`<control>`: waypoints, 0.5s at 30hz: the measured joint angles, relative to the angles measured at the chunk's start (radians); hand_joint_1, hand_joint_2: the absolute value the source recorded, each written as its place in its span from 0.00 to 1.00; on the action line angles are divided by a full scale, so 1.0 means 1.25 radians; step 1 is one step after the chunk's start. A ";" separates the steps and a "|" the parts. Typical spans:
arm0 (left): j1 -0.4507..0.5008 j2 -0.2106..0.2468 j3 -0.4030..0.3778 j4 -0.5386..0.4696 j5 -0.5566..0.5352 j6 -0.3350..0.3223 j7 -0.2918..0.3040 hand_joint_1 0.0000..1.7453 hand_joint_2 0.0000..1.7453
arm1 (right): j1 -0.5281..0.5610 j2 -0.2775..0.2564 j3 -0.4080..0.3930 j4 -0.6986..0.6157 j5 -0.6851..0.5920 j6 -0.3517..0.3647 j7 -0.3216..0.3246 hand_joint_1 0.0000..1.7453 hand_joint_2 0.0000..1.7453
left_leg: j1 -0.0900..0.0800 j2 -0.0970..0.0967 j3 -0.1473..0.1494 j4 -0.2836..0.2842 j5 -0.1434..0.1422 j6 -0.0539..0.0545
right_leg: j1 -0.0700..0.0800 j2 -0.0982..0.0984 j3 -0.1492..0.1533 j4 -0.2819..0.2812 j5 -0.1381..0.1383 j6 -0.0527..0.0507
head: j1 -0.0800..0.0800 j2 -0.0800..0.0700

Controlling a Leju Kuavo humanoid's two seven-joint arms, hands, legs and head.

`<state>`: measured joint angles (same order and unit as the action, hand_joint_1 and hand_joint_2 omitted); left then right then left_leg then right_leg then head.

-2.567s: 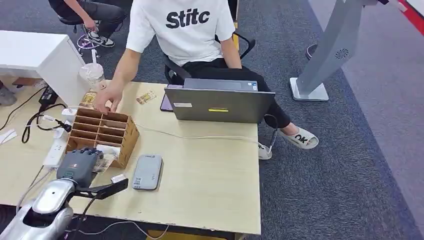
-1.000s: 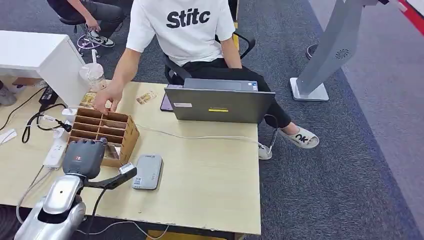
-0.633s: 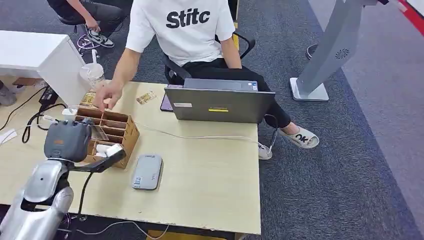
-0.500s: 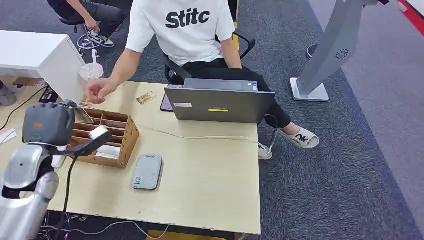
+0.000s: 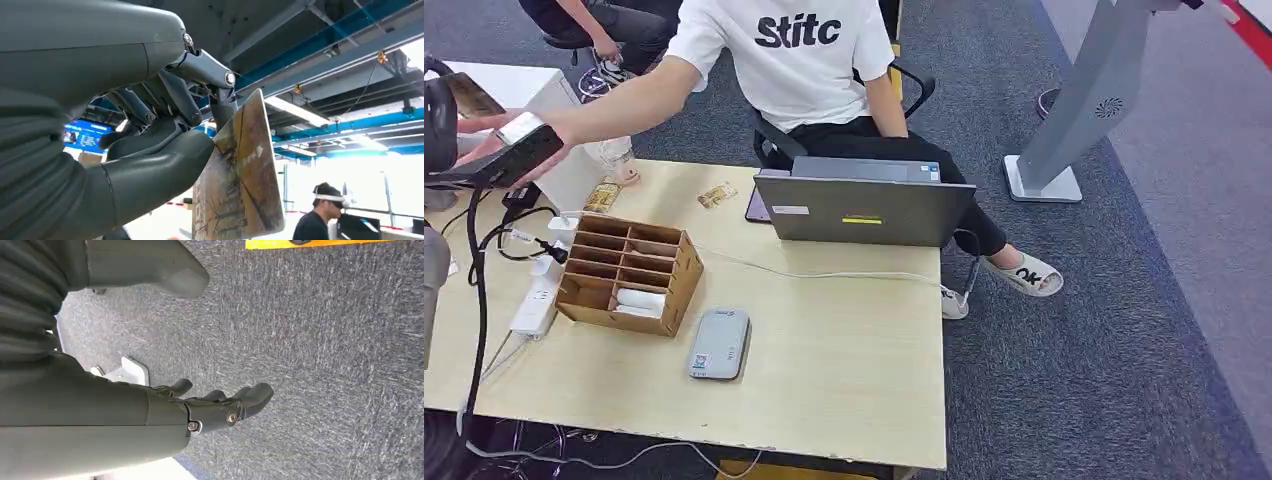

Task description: Pass the card to the sensor for recognition and then transmit it.

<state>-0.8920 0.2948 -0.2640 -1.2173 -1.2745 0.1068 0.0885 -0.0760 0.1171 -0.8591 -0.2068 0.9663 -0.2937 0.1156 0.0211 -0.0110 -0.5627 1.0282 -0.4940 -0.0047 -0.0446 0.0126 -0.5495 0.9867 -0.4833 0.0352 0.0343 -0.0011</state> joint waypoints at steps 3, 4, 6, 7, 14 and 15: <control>-0.021 -0.027 -0.001 0.000 0.022 -0.002 0.001 1.00 1.00 | -0.001 0.000 0.000 0.000 0.001 0.000 -0.004 0.00 1.00 | 0.000 0.000 0.000 0.000 0.000 0.000 | 0.000 0.000 0.000 0.000 0.000 0.000 | 0.000 0.000; -0.029 -0.037 -0.001 0.000 0.030 -0.003 0.001 1.00 1.00 | -0.002 0.000 0.000 -0.001 0.002 0.000 -0.006 0.00 1.00 | 0.000 0.000 0.000 0.000 0.000 0.000 | 0.000 0.000 0.000 0.000 0.000 0.000 | 0.001 0.000; -0.042 -0.056 -0.001 -0.001 0.050 -0.006 0.003 1.00 1.00 | -0.004 0.000 0.000 -0.001 0.004 0.001 -0.012 0.00 1.00 | 0.000 0.000 0.000 0.000 0.000 0.000 | 0.000 0.000 0.000 0.000 0.000 0.000 | 0.000 0.000; -0.047 -0.066 -0.001 -0.001 0.057 -0.009 0.003 1.00 1.00 | -0.004 0.000 0.000 -0.001 0.004 0.001 -0.013 0.00 1.00 | 0.000 0.000 0.000 0.000 0.000 0.000 | 0.000 0.000 0.000 0.000 0.000 0.000 | 0.000 0.000; -0.074 -0.097 -0.001 -0.001 0.099 -0.013 0.013 1.00 1.00 | -0.004 0.000 -0.001 -0.001 0.009 0.003 -0.013 0.00 1.00 | 0.000 0.000 0.000 0.000 0.000 0.000 | 0.000 0.000 0.000 0.000 0.000 0.000 | 0.000 0.000; -0.075 -0.099 -0.001 -0.001 0.106 -0.013 0.014 1.00 1.00 | -0.004 0.000 -0.001 0.000 0.009 0.004 -0.013 0.00 1.00 | 0.000 0.000 0.000 0.000 0.000 0.000 | 0.000 0.000 0.000 0.000 0.000 0.000 | 0.000 0.000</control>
<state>-0.9863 0.1716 -0.2647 -1.2184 -1.1417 0.0900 0.1057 -0.0813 0.1167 -0.8598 -0.2071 0.9781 -0.2888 0.0988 0.0212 -0.0107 -0.5626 1.0283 -0.4940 -0.0047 -0.0444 0.0130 -0.5496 0.9870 -0.4832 0.0352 0.0347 -0.0011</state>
